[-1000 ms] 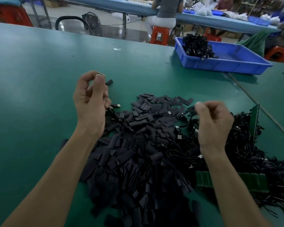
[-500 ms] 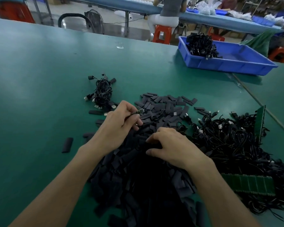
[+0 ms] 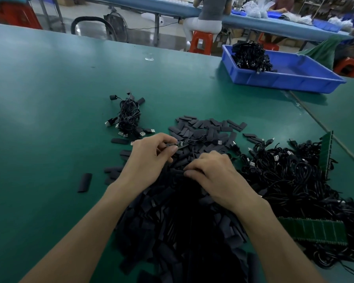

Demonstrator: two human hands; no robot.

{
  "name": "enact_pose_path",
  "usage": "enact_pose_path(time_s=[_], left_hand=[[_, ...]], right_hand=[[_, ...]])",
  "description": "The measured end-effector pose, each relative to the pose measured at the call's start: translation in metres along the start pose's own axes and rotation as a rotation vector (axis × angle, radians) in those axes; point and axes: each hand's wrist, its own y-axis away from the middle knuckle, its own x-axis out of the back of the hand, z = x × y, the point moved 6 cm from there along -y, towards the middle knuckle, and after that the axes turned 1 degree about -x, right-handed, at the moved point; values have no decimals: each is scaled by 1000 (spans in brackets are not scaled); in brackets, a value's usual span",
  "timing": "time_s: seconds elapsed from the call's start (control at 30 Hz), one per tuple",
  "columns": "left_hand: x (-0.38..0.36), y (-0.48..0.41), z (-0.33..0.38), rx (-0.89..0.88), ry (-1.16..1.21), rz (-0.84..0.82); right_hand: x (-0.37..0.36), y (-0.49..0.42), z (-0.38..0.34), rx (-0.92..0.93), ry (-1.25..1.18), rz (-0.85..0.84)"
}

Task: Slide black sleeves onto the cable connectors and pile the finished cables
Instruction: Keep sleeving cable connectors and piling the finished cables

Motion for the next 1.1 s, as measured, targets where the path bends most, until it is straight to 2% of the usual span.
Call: enact_pose_path(time_s=[0.17,0.27,0.33,0.43,0.53,0.8,0.9,1.1], left_hand=[[-3,0,1,8,-29,-11],[-2,0,3,-5,-48,3],[0,0,5,-17,-70,25],[2,1,3,-29,-112,43],[4,2,1,-50,-148,47],[5,1,-5,26,-70,72],[4,2,-3,18,-63,36],[-3,1,-3,24,-84,-43]], right_hand=[[16,-2,1,-29,-37,315],[18,-2,1,-48,-235,414],[14,-2,3,-79,-280,388],[-1,-1,10,-107,-197,231],[-10,0,15,-84,-225,98],[-20,-2,13,-22,-219,-129],[-17,-1,10,-6,-263,-112],[2,4,21,-108,-375,140]])
